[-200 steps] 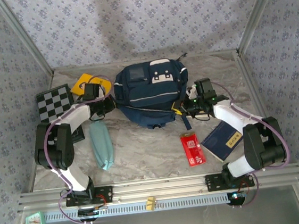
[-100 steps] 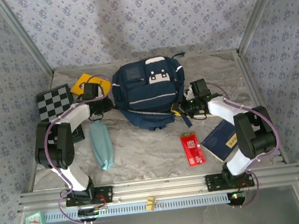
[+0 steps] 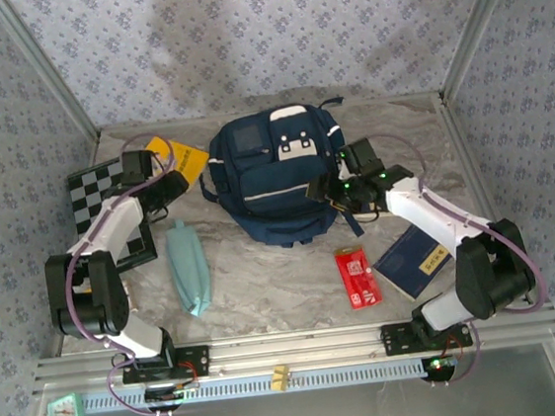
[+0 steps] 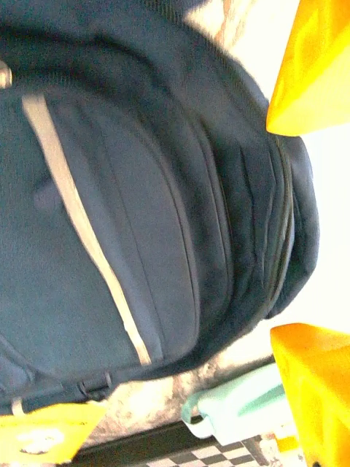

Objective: Pack the student bag
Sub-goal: Rotate the book at the top-left of the table.

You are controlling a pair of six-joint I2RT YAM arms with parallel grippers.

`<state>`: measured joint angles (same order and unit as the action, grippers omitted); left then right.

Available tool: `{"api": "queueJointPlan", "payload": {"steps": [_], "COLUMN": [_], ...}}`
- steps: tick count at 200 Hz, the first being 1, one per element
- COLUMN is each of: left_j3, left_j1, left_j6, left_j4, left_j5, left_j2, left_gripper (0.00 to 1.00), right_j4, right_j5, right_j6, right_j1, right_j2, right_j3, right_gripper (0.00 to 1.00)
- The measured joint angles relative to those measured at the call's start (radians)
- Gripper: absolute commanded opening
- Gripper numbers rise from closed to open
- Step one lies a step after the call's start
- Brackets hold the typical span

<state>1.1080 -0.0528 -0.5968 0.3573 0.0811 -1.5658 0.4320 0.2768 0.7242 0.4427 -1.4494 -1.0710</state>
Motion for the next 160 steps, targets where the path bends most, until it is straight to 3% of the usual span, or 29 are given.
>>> {"api": "queueJointPlan", "payload": {"steps": [29, 85, 160], "left_j3": [0.185, 0.486, 0.521], "left_j1": [0.009, 0.002, -0.009], "left_j6": [-0.014, 0.012, -0.106], "left_j4": [0.065, 0.149, 0.225], "left_j5": [-0.013, -0.050, -0.120], "left_j2": [-0.143, -0.455, -0.551], "left_gripper": [0.74, 0.75, 0.75], "right_j4": [0.022, 0.061, 0.097], "right_j5": [-0.074, -0.144, -0.166], "right_j6": [-0.044, -0.098, -0.121], "right_j1": [0.091, 0.129, 0.129], "right_j2": [-0.060, -0.108, -0.109], "right_j3": [-0.104, -0.179, -0.179], "right_gripper": [0.73, 0.74, 0.75]}}
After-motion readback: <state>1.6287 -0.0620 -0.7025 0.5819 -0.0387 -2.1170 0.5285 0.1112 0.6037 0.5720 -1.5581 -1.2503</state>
